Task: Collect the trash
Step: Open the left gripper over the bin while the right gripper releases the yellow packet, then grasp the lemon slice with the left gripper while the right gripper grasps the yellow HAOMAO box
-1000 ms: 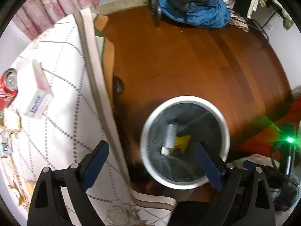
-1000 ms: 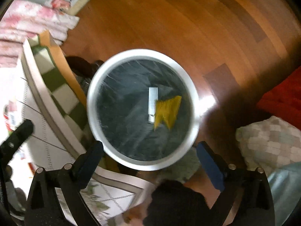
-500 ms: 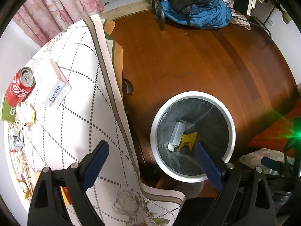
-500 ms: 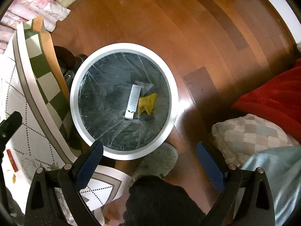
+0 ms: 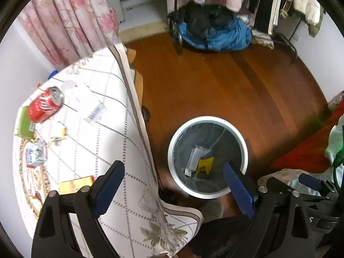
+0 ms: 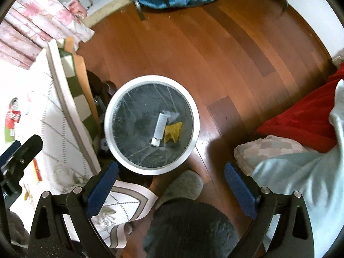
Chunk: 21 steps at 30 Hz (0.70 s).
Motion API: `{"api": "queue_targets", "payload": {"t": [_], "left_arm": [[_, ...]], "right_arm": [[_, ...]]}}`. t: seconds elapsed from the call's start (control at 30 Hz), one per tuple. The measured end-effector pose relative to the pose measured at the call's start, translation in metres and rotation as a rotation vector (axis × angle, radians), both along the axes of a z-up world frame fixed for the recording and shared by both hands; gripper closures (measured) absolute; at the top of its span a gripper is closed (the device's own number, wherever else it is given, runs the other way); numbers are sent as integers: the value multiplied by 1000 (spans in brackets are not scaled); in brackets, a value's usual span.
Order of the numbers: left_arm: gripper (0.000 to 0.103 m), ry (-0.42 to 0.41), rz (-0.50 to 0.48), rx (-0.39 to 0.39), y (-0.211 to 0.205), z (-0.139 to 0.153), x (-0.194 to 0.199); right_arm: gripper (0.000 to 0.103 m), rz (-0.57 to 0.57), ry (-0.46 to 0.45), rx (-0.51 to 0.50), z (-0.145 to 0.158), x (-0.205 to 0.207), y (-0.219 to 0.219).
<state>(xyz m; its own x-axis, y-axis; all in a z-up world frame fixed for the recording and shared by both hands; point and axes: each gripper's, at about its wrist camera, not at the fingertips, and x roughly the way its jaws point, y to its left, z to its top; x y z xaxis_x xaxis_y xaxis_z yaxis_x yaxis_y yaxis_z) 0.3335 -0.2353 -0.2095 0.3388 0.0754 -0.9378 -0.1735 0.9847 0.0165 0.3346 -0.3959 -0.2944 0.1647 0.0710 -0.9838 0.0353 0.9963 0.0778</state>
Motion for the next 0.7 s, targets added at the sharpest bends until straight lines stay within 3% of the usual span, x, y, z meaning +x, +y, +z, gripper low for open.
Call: {"api": "queue_targets", "payload": {"t": [0.2, 0.43, 0.57, 0.7], "left_arm": [[9, -104, 28, 9, 15, 55, -25], [9, -202, 115, 47, 65, 109, -65], [9, -204, 220, 73, 117, 113, -99], [9, -153, 363, 145, 172, 90, -141]], "right_arm": [[3, 2, -100, 39, 57, -20, 8], [3, 86, -213, 107, 122, -43, 52], [3, 243, -213, 132, 137, -53, 113], [3, 470, -162, 79, 116, -59, 189]]}}
